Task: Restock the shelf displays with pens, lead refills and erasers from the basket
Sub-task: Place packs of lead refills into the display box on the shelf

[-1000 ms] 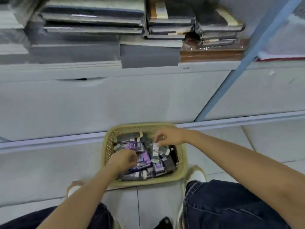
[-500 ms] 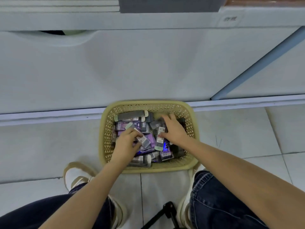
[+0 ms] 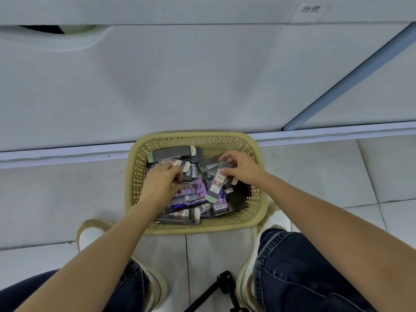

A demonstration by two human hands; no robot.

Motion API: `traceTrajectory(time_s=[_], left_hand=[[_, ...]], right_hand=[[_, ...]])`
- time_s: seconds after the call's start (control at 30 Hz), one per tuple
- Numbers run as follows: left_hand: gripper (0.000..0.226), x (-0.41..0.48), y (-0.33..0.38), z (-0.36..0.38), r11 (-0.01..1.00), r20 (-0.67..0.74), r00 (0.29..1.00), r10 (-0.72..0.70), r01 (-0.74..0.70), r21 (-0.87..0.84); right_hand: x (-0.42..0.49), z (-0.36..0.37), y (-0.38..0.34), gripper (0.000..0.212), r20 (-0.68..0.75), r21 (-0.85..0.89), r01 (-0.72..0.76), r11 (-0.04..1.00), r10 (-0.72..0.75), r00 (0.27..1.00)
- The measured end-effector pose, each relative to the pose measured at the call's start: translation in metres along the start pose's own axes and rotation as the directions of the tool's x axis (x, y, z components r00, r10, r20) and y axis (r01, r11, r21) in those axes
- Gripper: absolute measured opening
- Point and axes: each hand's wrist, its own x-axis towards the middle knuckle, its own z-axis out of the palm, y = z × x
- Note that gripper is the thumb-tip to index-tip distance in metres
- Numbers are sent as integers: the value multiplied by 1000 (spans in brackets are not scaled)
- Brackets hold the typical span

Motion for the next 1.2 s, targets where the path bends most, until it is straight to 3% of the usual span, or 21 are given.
traceTrajectory(time_s=[0.07,0.2,0.3,0.4,0.47,0.53,0.7,0.8,0.93,1.0,1.1,1.2], left_hand=[[15,-1,-1,-6,971,81,995,-50,68,-230],[21,-2,5,-5,858,122,974,-190,225,-461],[9,-3,11,-5,629,165,923,-348,361,-688],[9,-6,16,-4,459,215,866,-451,432,-776],[6,-6,18,-2,334,276,830,-485,467,-819],[20,-6,22,-1,199,327,807,-491,470,-860],[24,-6,32,-7,26,325,846,-422,370,-929],[33,-7,31,-10,85,339,853,-398,402,-912],[54,-14,19,-9,431,352,887,-298,454,-780],[58,-15,19,-7,551,359,909,-213,415,-724],[62,-12,24,-7,586,357,919,-167,384,-713],[61,-7,19,-13,574,322,911,-258,412,-708]], right_hand=[[-1,-7,-5,30,42,78,1,997,-4,999],[-5,-19,-15,14,62,259,-41,965,26,998],[-8,-25,-17,14,79,466,-96,880,67,995],[-11,-25,-17,26,79,574,-98,813,64,995],[-13,-21,-17,43,102,586,-114,802,67,993],[-15,-15,-19,55,166,549,-153,822,72,983],[-20,14,-31,41,300,317,-126,940,27,954],[-20,24,-31,35,231,280,-76,957,10,973],[-18,13,-32,33,47,462,-34,886,14,999],[-19,8,-33,27,75,470,-20,883,-18,997],[-23,11,-33,17,197,238,26,971,-74,977],[-26,15,-30,19,233,179,3,984,-46,971]])
